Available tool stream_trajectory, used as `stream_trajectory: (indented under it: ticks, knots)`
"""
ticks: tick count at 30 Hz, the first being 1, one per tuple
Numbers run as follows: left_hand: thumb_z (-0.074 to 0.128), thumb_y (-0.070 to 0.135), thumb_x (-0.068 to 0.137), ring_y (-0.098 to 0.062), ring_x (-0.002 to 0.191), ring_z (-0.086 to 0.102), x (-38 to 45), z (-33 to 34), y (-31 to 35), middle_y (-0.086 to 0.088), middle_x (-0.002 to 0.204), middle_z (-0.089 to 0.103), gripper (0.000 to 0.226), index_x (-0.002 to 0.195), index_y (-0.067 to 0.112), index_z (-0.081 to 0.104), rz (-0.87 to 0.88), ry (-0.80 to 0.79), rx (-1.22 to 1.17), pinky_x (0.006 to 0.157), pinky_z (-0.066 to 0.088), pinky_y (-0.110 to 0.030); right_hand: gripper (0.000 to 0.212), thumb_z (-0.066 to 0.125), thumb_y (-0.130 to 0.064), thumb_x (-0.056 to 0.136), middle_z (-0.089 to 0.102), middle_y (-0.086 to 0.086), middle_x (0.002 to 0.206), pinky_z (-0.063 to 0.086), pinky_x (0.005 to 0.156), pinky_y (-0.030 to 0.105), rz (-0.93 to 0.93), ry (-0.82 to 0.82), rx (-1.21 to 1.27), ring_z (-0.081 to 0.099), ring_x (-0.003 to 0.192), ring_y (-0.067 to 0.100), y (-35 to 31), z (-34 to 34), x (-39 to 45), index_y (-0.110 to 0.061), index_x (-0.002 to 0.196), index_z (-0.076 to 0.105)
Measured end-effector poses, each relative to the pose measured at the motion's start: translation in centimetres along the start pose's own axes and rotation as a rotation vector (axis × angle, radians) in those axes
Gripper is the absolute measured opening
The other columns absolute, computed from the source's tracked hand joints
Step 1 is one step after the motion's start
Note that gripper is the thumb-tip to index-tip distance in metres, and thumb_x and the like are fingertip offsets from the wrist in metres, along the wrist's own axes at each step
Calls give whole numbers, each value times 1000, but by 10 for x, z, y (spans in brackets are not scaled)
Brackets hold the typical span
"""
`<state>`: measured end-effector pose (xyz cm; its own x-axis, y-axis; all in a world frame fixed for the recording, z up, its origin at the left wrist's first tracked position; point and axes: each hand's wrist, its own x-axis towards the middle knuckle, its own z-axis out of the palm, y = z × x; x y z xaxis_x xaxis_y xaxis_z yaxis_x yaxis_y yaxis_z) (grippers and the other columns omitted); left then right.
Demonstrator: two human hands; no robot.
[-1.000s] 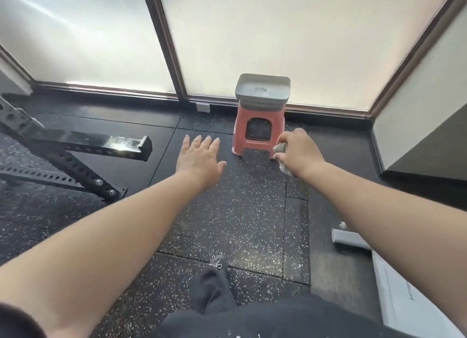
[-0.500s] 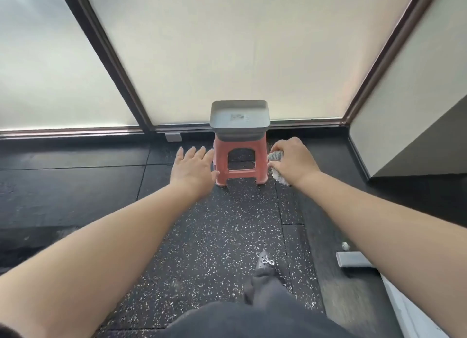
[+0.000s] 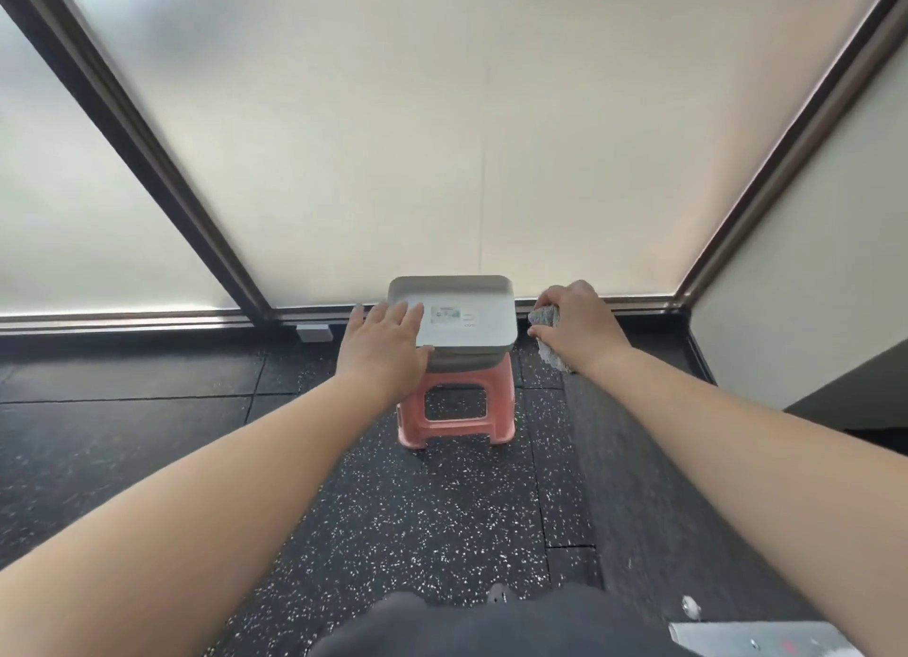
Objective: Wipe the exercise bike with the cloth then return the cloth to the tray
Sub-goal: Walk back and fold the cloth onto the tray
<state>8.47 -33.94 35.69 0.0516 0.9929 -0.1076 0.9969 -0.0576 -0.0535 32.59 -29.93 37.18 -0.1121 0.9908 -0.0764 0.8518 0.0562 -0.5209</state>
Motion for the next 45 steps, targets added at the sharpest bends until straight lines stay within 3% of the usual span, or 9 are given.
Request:
stream_trajectory:
  ticks: [5,9,14,21,24,31,36,42,45]
  knots:
    - [30,49,97,-23,147,13,55,4,-17,1,159,18,62,151,23,14,-20,-31,1,120,2,-47,29,68,-22,85,47,6,112,39,76,21,-27,11,46,53,88,19,-7,2,59,-15,112,61]
    - [30,47,97,-23,147,13,113,7,-41,1,159,18,61,151,24,13,-59,-41,-40,119,2,-46,25,67,-17,87,46,4,109,39,50,3,-55,6,85,50,78,13,-14,8,109,-14,111,61]
    - [30,46,98,-21,147,13,189,12,-72,3,159,17,60,152,25,13,-36,-44,-82,120,1,-44,26,68,-15,86,45,4,109,39,55,-1,-33,0,139,50,71,4,-27,23,178,-14,111,61]
    - [39,39,97,-18,142,24,274,28,-100,7,154,31,55,149,27,25,83,-54,-315,118,15,-38,36,70,-15,80,48,2,114,31,70,0,18,-32,279,48,101,12,-40,55,256,-26,113,61]
    - [44,36,97,-14,139,27,297,34,-94,10,151,37,52,146,30,30,140,-73,-477,114,22,-32,49,73,-17,77,53,-2,114,36,86,18,54,-63,375,52,100,12,-37,71,278,-31,120,54]
    - [55,37,93,-9,125,48,347,88,-69,10,135,55,47,138,30,46,26,-163,-779,107,34,-29,65,80,-19,71,55,3,112,52,86,27,193,-149,713,59,98,16,-8,131,335,-46,119,46]
    - [63,23,90,-9,96,64,370,151,-56,0,110,69,30,119,17,62,-200,-281,-1177,75,46,-4,71,81,-16,70,52,11,126,51,96,41,279,-327,957,57,114,26,28,192,358,-38,129,46]
    - [70,3,82,-23,80,65,380,218,-50,-6,90,64,31,105,20,60,-404,-327,-1401,86,56,-44,36,56,-26,94,60,12,118,48,89,38,468,-446,1179,59,102,22,59,250,368,-23,129,50]
    - [71,2,80,-32,86,67,384,243,-49,-12,96,67,29,97,24,62,-438,-293,-1401,84,55,-48,29,51,-20,97,60,12,119,51,83,35,473,-481,1068,61,97,20,74,268,372,-23,126,53]
